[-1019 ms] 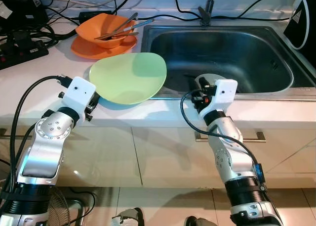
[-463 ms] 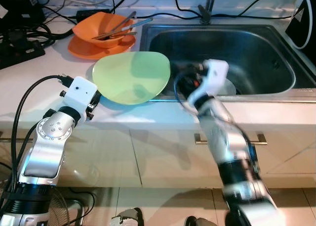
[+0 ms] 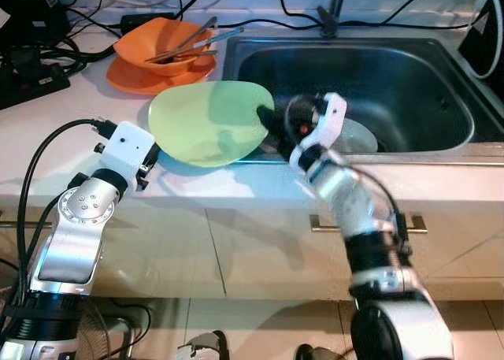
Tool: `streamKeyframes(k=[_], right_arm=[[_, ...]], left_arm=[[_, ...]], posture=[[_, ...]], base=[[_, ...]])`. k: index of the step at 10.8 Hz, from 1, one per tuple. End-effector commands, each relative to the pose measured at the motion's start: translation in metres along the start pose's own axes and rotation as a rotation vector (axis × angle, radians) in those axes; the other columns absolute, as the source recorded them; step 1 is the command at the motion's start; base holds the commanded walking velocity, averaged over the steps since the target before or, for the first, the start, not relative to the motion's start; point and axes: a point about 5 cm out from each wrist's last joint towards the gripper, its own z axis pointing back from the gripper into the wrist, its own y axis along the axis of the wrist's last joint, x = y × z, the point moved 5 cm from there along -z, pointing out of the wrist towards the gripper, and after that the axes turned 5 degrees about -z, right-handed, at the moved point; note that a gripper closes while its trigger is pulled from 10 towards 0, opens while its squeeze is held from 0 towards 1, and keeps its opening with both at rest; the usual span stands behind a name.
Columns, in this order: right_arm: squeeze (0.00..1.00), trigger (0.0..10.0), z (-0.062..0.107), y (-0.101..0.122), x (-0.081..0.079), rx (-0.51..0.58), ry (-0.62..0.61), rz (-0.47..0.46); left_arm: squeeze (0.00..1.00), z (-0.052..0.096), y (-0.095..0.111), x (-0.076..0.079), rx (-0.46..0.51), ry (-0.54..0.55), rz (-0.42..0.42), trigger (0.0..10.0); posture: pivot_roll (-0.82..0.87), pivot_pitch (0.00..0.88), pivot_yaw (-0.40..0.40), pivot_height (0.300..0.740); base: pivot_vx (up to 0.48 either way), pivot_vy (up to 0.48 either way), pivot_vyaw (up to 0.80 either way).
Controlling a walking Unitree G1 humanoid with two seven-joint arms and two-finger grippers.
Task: Kitchen organization
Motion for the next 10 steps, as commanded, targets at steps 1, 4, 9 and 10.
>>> streamKeyframes(k=[1, 4, 9, 10], right_arm=[[0.00, 10.0, -0.002, -0.003, 0.000, -0.021, -0.006, -0.049], [0.00, 10.0, -0.006, -0.011, 0.005, -0.092, -0.035, -0.202], [0.00, 0.0, -0.012, -0.016, -0.004, -0.143, -0.005, -0.199], [0.00, 0.0, -0.012, -0.016, -0.005, -0.144, 0.004, -0.198]], left_arm=[[0.00, 0.000, -0.006, 0.003, -0.018, -0.014, 0.002, 10.0], [0.00, -0.001, -0.004, 0.002, -0.011, -0.016, 0.010, 10.0], [0.00, 0.000, -0.001, 0.002, -0.004, -0.014, 0.010, 10.0], [0.00, 0.000, -0.001, 0.003, -0.003, -0.014, 0.012, 10.0]], posture=[[0.15, 0.082, 0.008, 0.740], [0.15, 0.079, 0.006, 0.740], [0.16, 0.080, 0.000, 0.740], [0.16, 0.080, -0.001, 0.740]], base=[[0.000, 0.000, 0.00], [0.000, 0.000, 0.00], [0.000, 0.000, 0.00], [0.000, 0.000, 0.00]])
